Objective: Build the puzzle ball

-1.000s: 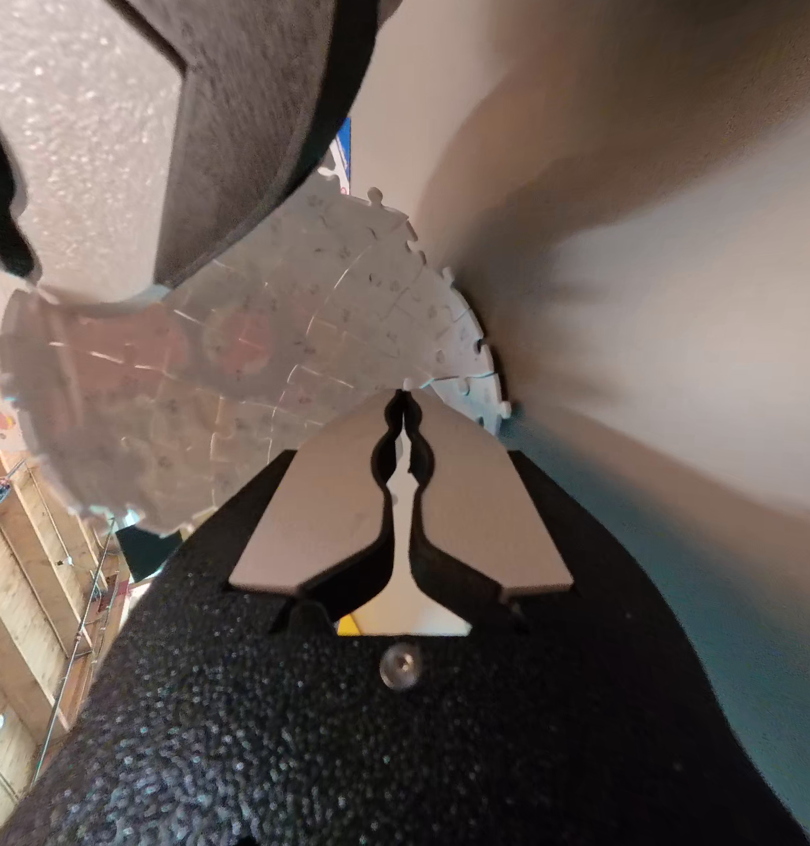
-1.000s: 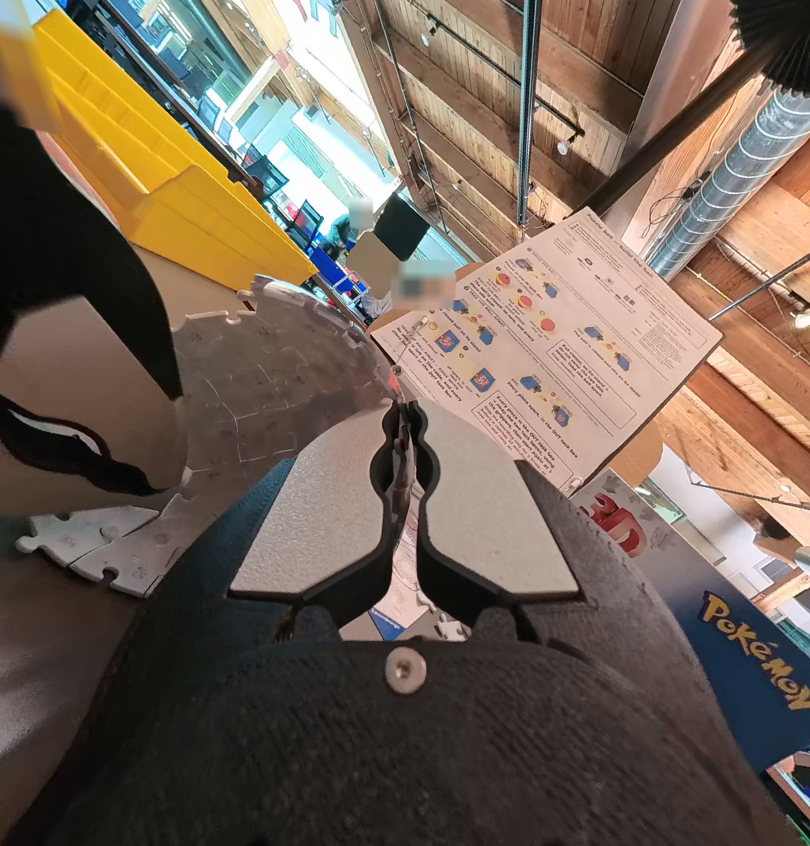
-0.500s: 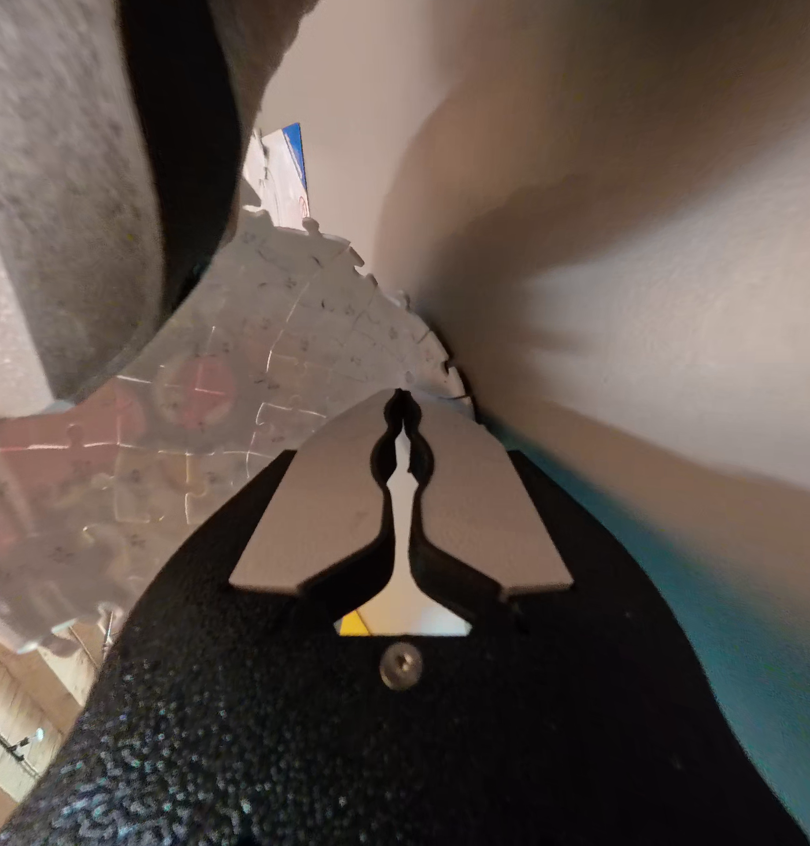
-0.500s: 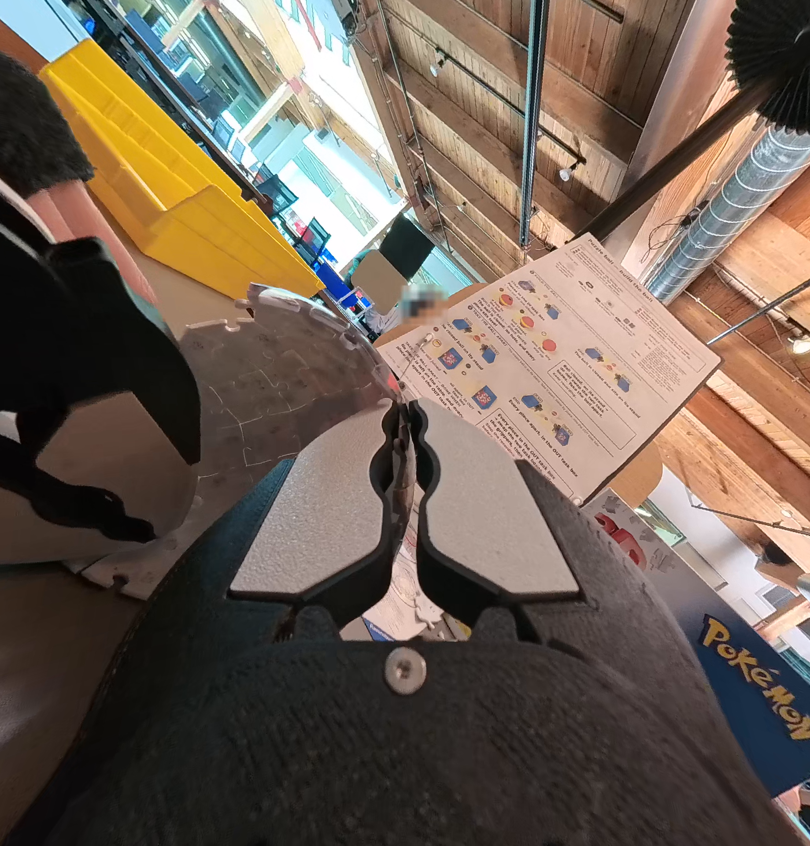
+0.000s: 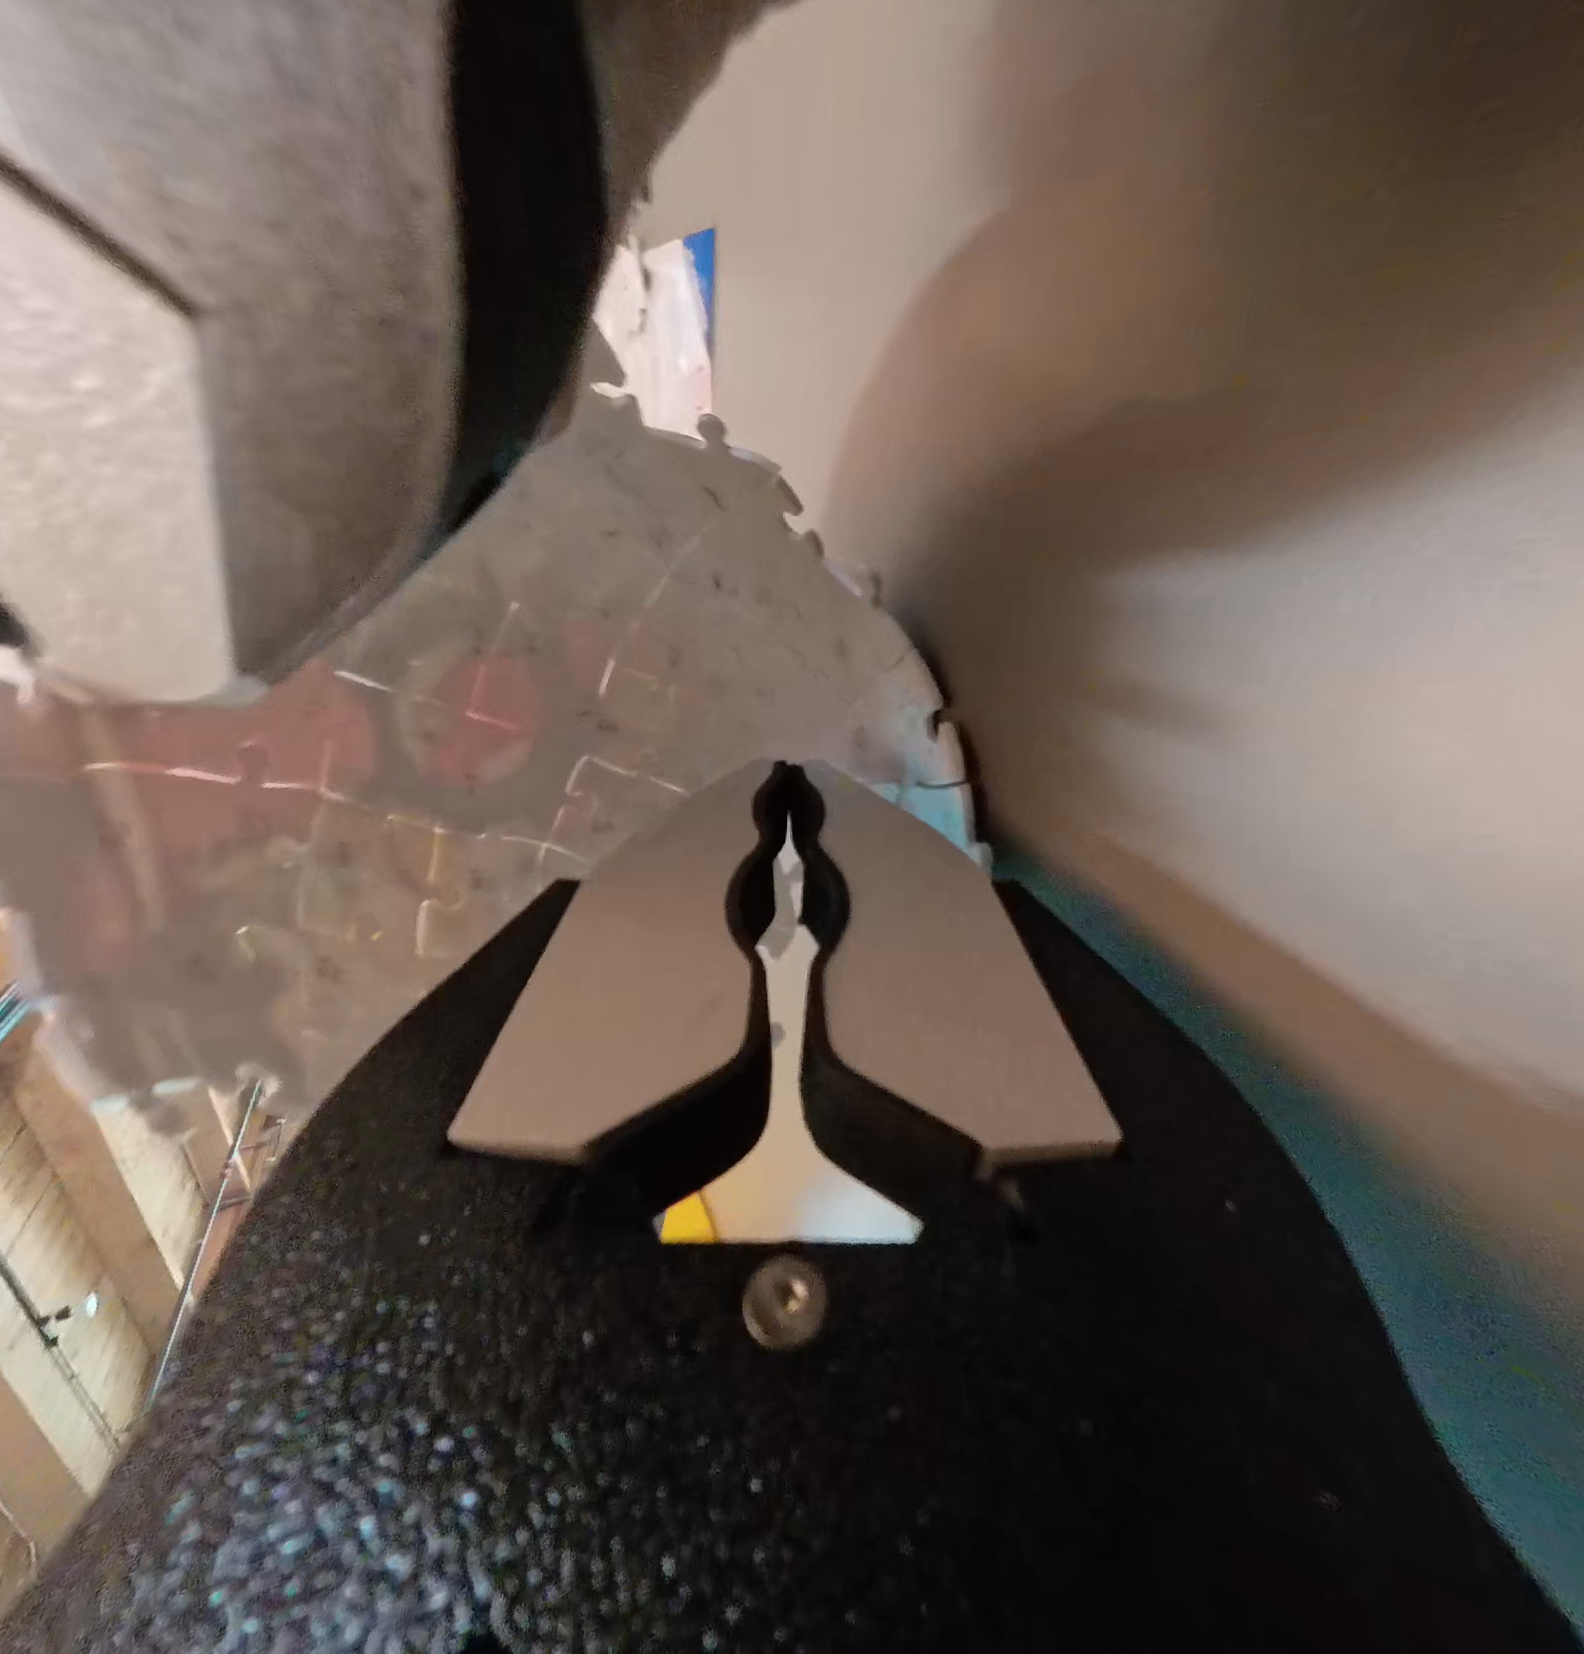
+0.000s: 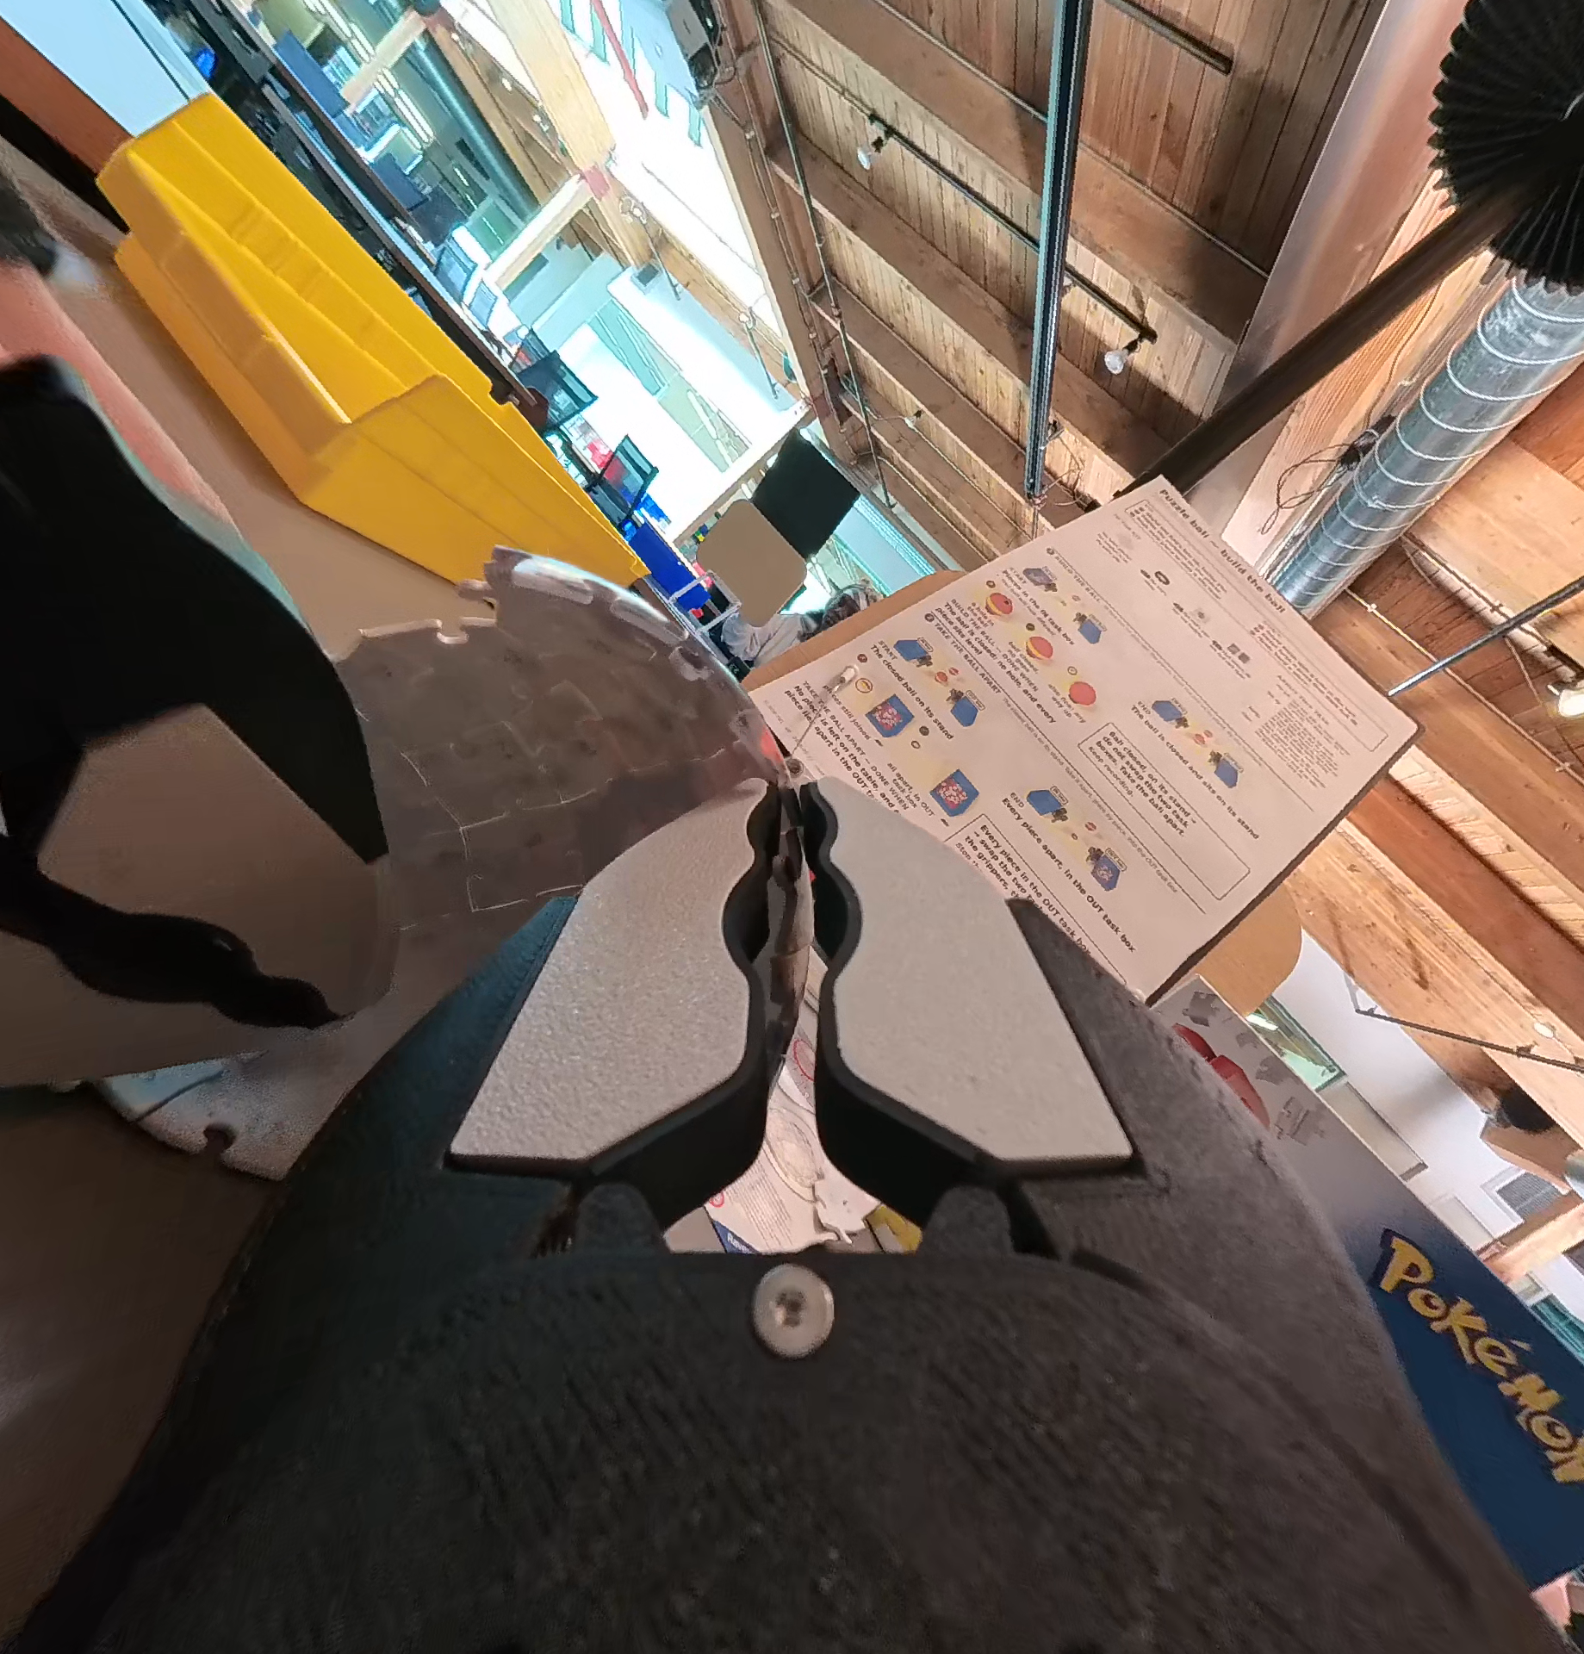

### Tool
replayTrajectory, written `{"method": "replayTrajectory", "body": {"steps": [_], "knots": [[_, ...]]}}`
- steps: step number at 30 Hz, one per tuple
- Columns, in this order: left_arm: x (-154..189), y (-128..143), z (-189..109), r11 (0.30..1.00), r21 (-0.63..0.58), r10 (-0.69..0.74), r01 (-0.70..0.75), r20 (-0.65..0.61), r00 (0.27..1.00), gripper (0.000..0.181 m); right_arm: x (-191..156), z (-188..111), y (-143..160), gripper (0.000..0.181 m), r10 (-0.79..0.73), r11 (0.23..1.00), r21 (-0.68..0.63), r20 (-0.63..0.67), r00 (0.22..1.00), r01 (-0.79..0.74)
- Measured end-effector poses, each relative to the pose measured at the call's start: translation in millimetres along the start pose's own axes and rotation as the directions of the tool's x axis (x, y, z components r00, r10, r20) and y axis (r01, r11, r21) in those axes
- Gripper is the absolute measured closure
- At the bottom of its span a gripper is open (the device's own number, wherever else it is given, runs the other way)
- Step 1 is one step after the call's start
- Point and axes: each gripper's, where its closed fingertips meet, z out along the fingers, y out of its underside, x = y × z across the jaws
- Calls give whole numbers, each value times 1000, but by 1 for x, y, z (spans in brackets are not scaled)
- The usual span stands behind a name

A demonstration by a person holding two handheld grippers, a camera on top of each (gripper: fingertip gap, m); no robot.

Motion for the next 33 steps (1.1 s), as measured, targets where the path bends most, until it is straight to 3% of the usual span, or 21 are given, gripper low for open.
{"method": "replayTrajectory", "body": {"steps": [6,9,15,33], "knots": [[-6,4,-26,997,31,-66,64,78,995,181,0,0,0,177,-7,1000,-4,-6,1000,6],[-3,10,-32,995,15,-94,94,55,994,181,-1,1,-2,177,-27,1000,1,-3,1000,27],[4,8,-22,998,-14,-64,64,1,998,181,-9,3,-11,177,-97,995,27,17,995,96],[10,9,1,996,-91,8,-18,-110,994,181,-10,7,-16,176,-38,997,73,39,999,35]]}}
